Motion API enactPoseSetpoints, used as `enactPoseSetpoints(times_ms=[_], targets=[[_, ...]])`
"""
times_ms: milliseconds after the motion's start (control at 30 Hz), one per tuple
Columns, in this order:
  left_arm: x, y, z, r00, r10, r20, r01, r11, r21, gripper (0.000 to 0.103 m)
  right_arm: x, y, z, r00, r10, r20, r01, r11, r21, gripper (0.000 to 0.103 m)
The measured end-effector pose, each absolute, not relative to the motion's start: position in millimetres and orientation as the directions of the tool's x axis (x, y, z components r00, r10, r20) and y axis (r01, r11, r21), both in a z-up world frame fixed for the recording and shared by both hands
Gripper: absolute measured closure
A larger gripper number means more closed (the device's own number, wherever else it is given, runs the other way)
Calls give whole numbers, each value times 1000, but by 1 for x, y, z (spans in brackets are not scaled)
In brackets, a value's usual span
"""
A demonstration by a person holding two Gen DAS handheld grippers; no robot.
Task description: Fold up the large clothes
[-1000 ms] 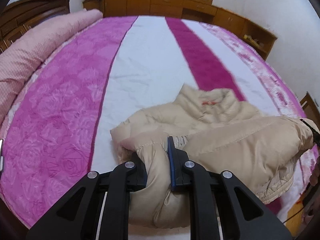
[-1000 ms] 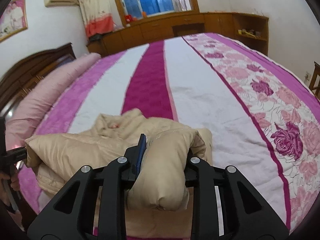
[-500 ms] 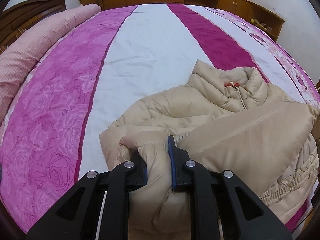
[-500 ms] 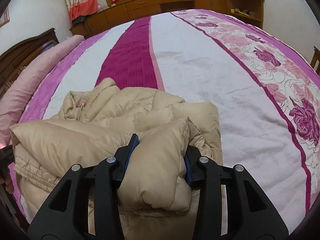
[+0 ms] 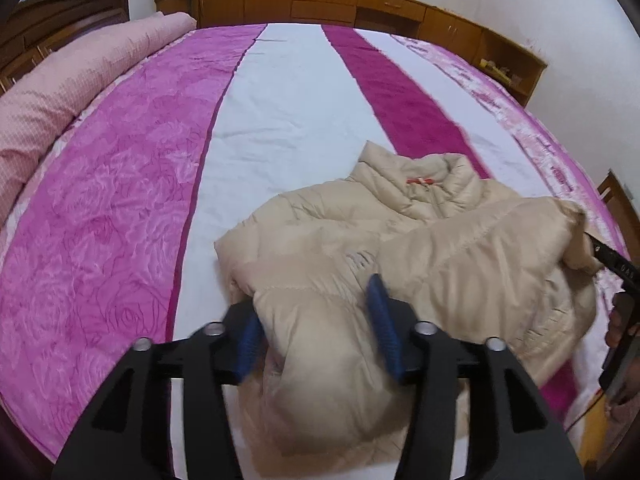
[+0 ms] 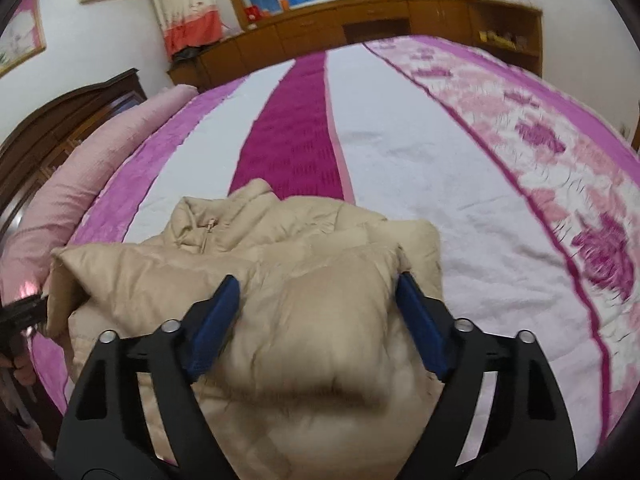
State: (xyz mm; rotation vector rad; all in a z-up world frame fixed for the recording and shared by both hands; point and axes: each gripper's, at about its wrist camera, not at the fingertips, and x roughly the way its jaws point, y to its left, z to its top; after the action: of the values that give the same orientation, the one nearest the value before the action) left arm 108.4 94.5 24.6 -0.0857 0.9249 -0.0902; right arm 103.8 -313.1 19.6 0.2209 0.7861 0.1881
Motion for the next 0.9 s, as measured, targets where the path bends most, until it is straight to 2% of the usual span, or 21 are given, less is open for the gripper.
enactPoseSetpoints(times_ms=[33,100,300,500,667,900], targets=[[104,96,27,601,-126,-789,44,991,-124,46,99,-314,24,694,252,-674,-95,960,262,21],[96,98,31,610,-124,-783,42,991,-124,33,91,-316,30,701,255,-666,-108,961,255,20],[74,103,42,639,-110,-761,64,994,-90,26,70,-333,38,716,225,-661,-109,971,213,19],[60,112,38,620,-49,-783,50,998,-22,25,58,-355,29,710,217,-670,-102,973,207,19],[51,122,26,591,-12,-806,53,998,24,25,50,-358,21,691,200,-695,-145,980,137,19],[72,122,-6,543,-30,-839,104,994,32,24,69,-340,-2,650,179,-738,-198,978,63,19]])
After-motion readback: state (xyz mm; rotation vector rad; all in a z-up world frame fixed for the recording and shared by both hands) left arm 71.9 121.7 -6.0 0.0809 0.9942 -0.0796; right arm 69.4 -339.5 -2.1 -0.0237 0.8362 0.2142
